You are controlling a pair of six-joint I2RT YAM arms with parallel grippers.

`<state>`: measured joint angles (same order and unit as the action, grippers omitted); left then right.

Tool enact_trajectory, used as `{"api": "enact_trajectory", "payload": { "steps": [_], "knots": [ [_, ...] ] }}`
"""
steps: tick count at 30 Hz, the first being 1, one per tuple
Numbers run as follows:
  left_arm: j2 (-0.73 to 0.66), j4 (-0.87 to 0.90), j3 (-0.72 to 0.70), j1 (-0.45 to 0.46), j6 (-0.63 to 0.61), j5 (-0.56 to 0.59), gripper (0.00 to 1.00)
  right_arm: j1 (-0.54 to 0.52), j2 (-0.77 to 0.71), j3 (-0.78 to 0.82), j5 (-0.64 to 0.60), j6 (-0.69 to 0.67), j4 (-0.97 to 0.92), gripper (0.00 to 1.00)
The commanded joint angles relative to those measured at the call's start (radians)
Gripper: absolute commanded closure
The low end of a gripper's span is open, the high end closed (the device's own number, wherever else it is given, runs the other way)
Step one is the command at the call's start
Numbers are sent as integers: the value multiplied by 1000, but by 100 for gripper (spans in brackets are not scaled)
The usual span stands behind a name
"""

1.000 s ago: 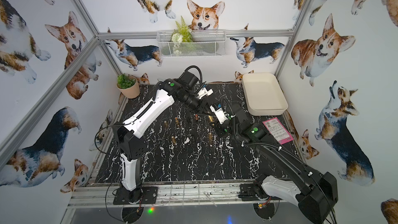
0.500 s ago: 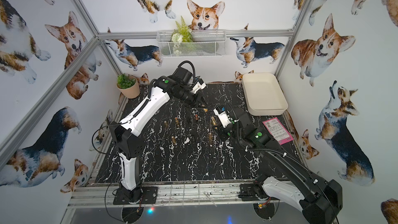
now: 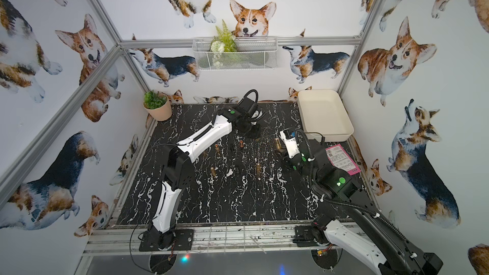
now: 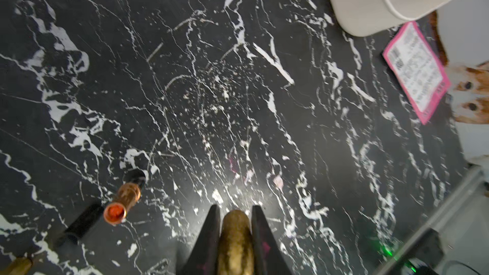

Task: Open the lipstick cap
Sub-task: Place the cover at the center of the board.

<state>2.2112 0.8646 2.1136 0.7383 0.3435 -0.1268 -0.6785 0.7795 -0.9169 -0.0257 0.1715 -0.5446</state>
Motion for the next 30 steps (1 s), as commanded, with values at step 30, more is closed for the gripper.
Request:
{"api": "enact_trajectory", "payload": {
  "steps": [30],
  "knots": [
    [191,-249,-99,38,23,274,100,0,-20,89,-34,56,59,100]
  ]
}}
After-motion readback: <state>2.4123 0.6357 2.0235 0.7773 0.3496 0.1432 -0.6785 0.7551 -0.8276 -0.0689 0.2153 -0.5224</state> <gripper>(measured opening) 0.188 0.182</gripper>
